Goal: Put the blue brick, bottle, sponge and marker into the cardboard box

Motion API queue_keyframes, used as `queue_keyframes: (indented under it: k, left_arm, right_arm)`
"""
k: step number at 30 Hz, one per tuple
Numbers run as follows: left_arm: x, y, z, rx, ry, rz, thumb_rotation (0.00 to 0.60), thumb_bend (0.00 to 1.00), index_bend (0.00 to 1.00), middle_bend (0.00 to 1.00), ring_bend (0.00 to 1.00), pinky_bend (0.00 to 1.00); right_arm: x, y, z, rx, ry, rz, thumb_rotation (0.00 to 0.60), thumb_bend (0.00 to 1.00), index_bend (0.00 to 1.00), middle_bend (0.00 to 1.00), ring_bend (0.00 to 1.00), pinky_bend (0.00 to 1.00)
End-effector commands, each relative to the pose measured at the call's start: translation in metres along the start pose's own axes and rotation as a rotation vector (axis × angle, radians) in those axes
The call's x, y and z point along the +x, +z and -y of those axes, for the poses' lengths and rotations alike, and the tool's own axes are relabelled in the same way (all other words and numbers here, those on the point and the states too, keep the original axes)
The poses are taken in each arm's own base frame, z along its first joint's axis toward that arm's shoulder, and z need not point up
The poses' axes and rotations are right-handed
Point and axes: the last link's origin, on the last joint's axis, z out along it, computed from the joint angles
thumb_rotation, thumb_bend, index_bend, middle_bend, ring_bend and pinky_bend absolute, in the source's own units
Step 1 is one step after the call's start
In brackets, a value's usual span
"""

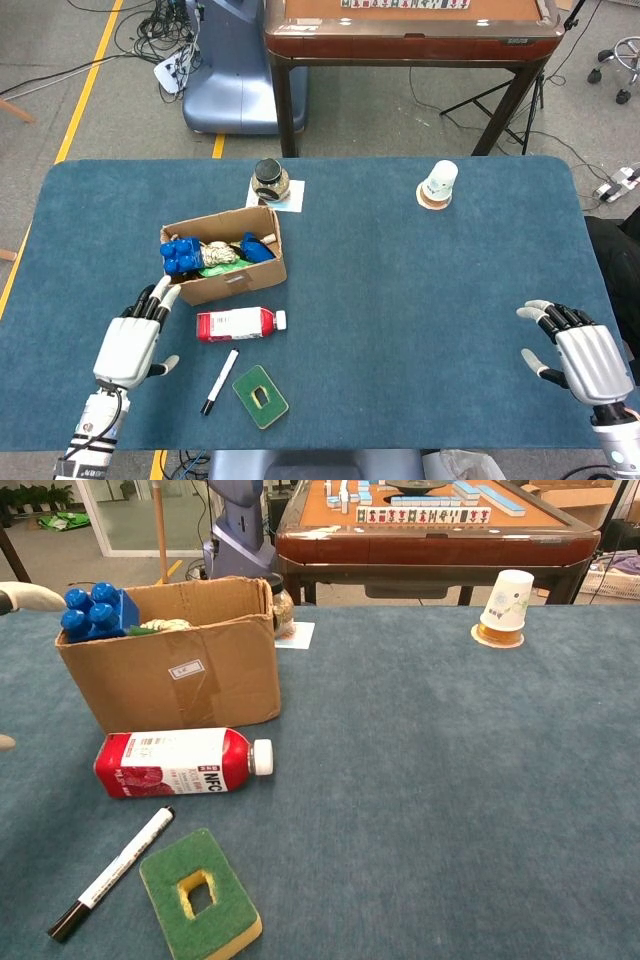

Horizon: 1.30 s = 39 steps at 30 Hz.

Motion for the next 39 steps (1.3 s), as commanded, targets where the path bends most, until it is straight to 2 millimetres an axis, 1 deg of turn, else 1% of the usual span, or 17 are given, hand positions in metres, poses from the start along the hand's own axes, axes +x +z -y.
queue_keyframes:
  k: [1,3,5,7,10,13,16,20,22,31,39]
  left_arm:
    - [-0.016,-0.02,0.001,-0.033,-0.02,0.014,0.6,0.11,0.08,0.0,0.05,0.32]
    - [-0.019,-0.024,0.001,-0.041,-0.035,0.009,0.6,0.11,0.11,0.02,0.05,0.32]
    - [-0.022,-0.028,0.002,-0.045,-0.05,0.002,0.6,0.11,0.15,0.07,0.07,0.32]
    - [-0.026,-0.03,0.003,-0.043,-0.057,0.005,0.6,0.11,0.19,0.12,0.1,0.34]
    - [-0.032,-0.028,0.007,-0.032,-0.054,0.044,0.6,0.11,0.24,0.17,0.12,0.37]
    - [-0.037,-0.02,0.01,-0.018,-0.047,0.093,0.6,0.11,0.29,0.21,0.15,0.4]
    - [-0.04,-0.009,0.013,0.0,-0.039,0.117,0.6,0.12,0.3,0.22,0.16,0.42]
    - [-0.046,0.004,0.013,0.02,-0.032,0.141,0.6,0.21,0.31,0.22,0.16,0.42]
    - [-0.049,0.009,0.013,0.03,-0.03,0.157,0.6,0.22,0.31,0.23,0.16,0.42]
    - [-0.063,0.026,0.014,0.064,-0.016,0.172,0.6,0.23,0.31,0.23,0.16,0.42]
    - [-0.067,0.036,0.01,0.065,-0.036,0.144,0.6,0.23,0.31,0.23,0.16,0.42]
  right_arm:
    - [0.0,0.0,0.0,0.0,-0.001,0.001,0.6,0.24,0.32,0.3,0.29,0.41]
    - [0.0,0.0,0.0,-0.002,-0.001,0.0,0.6,0.24,0.32,0.3,0.29,0.41]
    - [0.001,0.0,-0.001,-0.004,-0.001,0.0,0.6,0.23,0.32,0.3,0.29,0.41]
    - [0.001,0.0,-0.001,-0.006,-0.002,0.0,0.6,0.23,0.32,0.3,0.29,0.41]
    - [0.002,0.0,-0.001,-0.01,-0.002,0.0,0.6,0.23,0.32,0.3,0.29,0.41]
    - [0.002,-0.001,-0.002,-0.014,-0.002,-0.001,0.6,0.24,0.32,0.3,0.29,0.41]
    - [0.003,0.0,-0.003,-0.018,-0.001,-0.002,0.6,0.24,0.32,0.3,0.29,0.41]
    - [0.005,-0.001,-0.003,-0.021,0.0,-0.003,0.6,0.24,0.32,0.3,0.29,0.41]
    - [0.006,-0.001,-0.004,-0.023,0.002,-0.009,0.6,0.24,0.32,0.3,0.29,0.41]
    - [0.011,-0.003,-0.006,-0.029,0.008,-0.027,0.6,0.24,0.32,0.3,0.29,0.41]
    - [0.011,-0.003,-0.006,-0.028,0.01,-0.026,0.6,0.23,0.32,0.3,0.29,0.41]
